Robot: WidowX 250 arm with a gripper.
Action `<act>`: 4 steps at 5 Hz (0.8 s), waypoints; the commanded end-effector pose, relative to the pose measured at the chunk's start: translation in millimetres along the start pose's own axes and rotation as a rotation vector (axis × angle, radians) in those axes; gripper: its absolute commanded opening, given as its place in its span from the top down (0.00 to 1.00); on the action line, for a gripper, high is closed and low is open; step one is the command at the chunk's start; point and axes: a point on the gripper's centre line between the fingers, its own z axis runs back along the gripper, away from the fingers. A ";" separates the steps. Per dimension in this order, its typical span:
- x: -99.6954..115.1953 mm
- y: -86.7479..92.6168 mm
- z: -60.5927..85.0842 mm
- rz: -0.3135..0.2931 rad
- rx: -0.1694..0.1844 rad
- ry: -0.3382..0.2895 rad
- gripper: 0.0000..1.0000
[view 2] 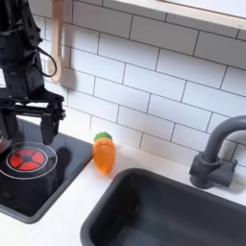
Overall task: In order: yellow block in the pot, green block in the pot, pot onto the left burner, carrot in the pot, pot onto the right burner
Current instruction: 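Put the carrot in the pot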
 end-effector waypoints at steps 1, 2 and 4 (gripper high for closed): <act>16.5 -22.5 -19.1 -0.008 -0.006 -0.035 0.00; 20.7 -32.8 -20.9 0.029 -0.021 -0.077 0.00; 30.5 -49.1 -27.6 0.115 -0.053 -0.125 0.00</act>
